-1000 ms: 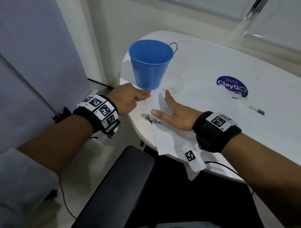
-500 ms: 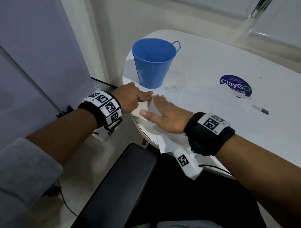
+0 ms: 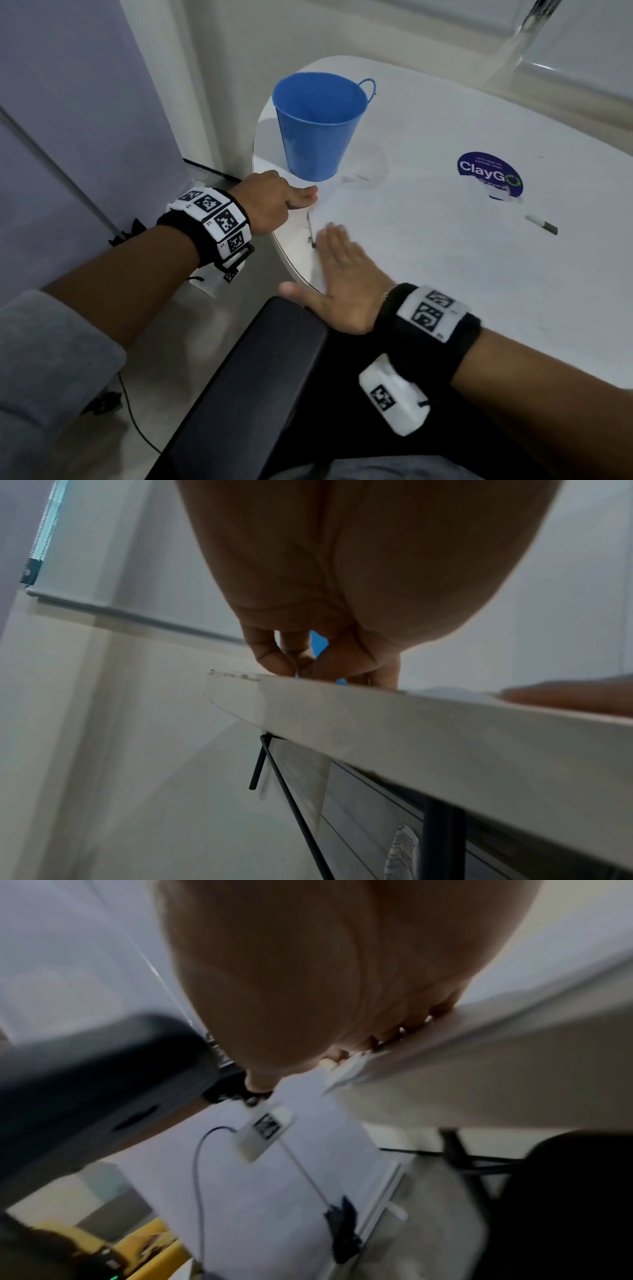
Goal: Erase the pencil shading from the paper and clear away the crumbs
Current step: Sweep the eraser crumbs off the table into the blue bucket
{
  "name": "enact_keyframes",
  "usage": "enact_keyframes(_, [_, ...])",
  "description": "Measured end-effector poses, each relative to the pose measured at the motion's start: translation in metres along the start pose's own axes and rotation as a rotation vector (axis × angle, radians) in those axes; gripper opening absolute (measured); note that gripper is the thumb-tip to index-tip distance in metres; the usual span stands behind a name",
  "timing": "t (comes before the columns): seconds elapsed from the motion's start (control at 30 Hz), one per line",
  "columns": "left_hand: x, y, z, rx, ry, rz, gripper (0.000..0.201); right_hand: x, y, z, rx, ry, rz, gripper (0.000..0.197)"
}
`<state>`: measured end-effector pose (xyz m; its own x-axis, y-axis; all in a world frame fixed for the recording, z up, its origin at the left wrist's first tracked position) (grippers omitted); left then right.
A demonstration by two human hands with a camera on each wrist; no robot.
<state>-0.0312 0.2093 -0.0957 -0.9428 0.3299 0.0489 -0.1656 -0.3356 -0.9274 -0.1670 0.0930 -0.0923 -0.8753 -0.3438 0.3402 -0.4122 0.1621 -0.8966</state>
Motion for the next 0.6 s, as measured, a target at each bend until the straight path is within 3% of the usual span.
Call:
enact_keyframes(0.13, [0.003, -0.005, 0.007, -0.016, 0.022, 0.027, 0.062, -0.006, -0.012, -0.022, -0.1, -0.079, 0.029, 0.102])
enact_keyframes(0.23, [0.008, -0.014, 0.014, 0.016, 0.037, 0.073, 0.044, 0.001, -0.026, 0.005, -0.131, -0.031, 0.036, 0.097])
enact_keyframes(0.33, [0.012, -0.018, 0.021, 0.029, 0.044, 0.094, 0.038, 0.011, -0.023, 0.031, -0.15, 0.042, -0.028, 0.101])
enact_keyframes(0.6, [0.006, -0.029, 0.033, -0.107, -0.067, 0.207, 0.052, 0.014, -0.023, 0.04, -0.156, 0.077, 0.046, 0.1])
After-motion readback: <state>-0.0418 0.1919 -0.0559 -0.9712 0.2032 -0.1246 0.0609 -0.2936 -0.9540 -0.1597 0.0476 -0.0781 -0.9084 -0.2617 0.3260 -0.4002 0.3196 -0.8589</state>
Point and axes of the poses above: each hand's wrist, its own x-axis away from the middle knuckle, its own y-axis out of the palm, z = x × y, the point moved 9 cm from there along -x, towards the middle knuckle, and after that the axes turned 10 degrees about z, right-handed, at the moved point
